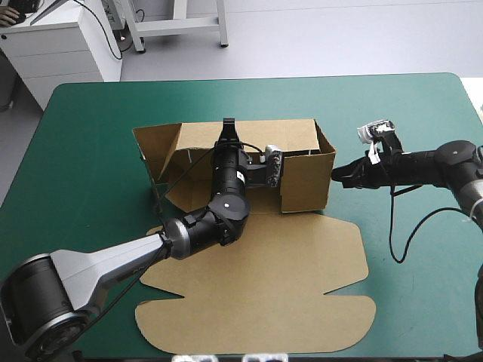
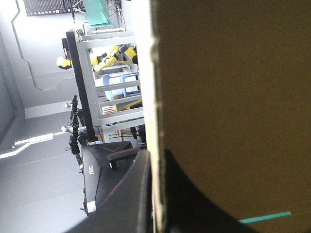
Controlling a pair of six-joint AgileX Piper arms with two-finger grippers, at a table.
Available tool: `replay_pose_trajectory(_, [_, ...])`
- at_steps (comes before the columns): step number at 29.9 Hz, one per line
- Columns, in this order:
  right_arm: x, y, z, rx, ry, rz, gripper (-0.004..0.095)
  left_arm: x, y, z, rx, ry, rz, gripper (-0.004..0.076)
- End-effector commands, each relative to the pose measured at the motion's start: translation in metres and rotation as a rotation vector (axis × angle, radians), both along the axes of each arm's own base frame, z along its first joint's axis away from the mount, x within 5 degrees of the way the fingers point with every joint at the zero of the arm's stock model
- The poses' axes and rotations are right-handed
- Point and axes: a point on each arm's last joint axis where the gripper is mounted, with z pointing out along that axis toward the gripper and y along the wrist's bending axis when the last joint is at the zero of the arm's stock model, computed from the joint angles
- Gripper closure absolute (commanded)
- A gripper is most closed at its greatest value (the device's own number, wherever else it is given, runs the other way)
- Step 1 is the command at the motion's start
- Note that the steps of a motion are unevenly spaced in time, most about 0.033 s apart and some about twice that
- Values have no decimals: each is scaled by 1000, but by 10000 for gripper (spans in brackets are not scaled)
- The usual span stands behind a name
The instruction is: Fold the box
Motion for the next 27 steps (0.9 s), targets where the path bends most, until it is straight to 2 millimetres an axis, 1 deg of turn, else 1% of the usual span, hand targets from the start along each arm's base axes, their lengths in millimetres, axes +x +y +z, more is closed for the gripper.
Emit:
replay_pose_trajectory(1, [-4,12,23,20,-89,25,906,-3,4,25,-38,-64,13,726])
replay_pose_trajectory(5, [-3,29,21,-75,-112,14,904,-3,4,25,-42,-63,14,726])
replay_pose_trajectory(7, [-4,39,22,-124,-124,-3,904,-3,4,25,-42,-63,14,726])
replay_pose_trajectory(10, [-6,47,27,-156,-152,-27,904,-3,4,25,-42,-63,14,726])
replay_pose_trajectory(14, [-11,53,35,-141,-172,-42,905,-3,4,25,-42,-63,14,726])
replay_pose_trajectory(17, [-15,52,37,-138,-170,-54,905,-3,4,25,-42,-63,12,726])
replay_pose_trajectory(23, [-22,54,32,-126,-99,-14,903,-3,4,25,-43,-62,11,726])
replay_pose_trajectory(27, [-24,55,32,-125,-88,0,903,-3,4,25,-43,-62,11,726])
